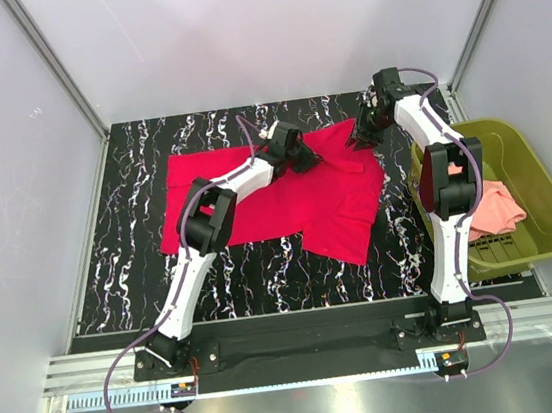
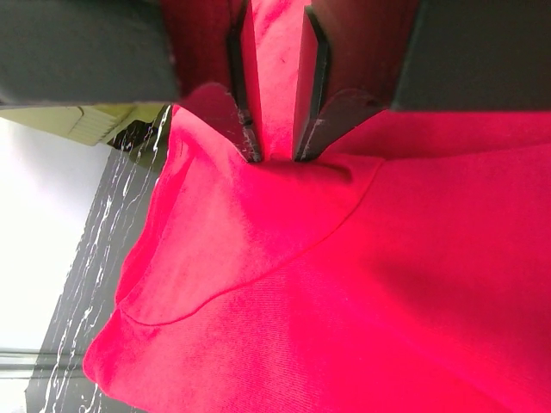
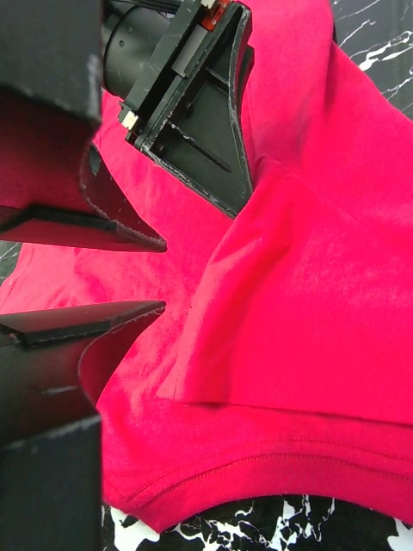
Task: Fold and stack the t-shirts
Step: Fold the tshirt
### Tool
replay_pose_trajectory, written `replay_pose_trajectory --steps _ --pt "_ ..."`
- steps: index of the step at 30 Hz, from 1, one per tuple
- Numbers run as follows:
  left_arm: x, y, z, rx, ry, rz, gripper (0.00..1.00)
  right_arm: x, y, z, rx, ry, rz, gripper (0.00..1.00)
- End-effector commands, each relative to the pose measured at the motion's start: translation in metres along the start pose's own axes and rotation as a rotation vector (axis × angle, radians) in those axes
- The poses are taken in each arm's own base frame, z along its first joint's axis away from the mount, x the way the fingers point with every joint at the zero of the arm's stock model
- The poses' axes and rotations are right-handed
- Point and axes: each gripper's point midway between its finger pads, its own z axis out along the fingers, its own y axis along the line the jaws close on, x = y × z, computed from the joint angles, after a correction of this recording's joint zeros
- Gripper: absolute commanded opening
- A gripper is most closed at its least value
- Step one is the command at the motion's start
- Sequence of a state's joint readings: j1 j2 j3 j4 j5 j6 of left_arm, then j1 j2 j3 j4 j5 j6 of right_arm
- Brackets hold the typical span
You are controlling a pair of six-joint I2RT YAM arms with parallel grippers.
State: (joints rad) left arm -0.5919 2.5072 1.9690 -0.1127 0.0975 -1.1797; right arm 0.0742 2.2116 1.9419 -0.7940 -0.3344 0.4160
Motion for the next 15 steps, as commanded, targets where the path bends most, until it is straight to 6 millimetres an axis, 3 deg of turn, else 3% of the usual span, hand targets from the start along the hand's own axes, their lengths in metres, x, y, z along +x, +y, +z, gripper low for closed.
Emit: replay_pose_trajectory --steps 1,7,15 --pt "-0.003 -0.026 0.002 0.076 -0.02 0.007 0.23 -0.006 0.004 -0.005 -0.027 -0.025 0.0 0.35" --pt "0.0 -0.03 0.0 0.085 0.007 0.014 0.08 -0.004 0.002 -0.006 -0.02 -0.022 -0.001 0.35" --pt "0.007 -0.043 -0.036 0.097 0.064 0.101 0.0 0.002 -0.011 0.005 0.022 -0.003 0.008 0.34"
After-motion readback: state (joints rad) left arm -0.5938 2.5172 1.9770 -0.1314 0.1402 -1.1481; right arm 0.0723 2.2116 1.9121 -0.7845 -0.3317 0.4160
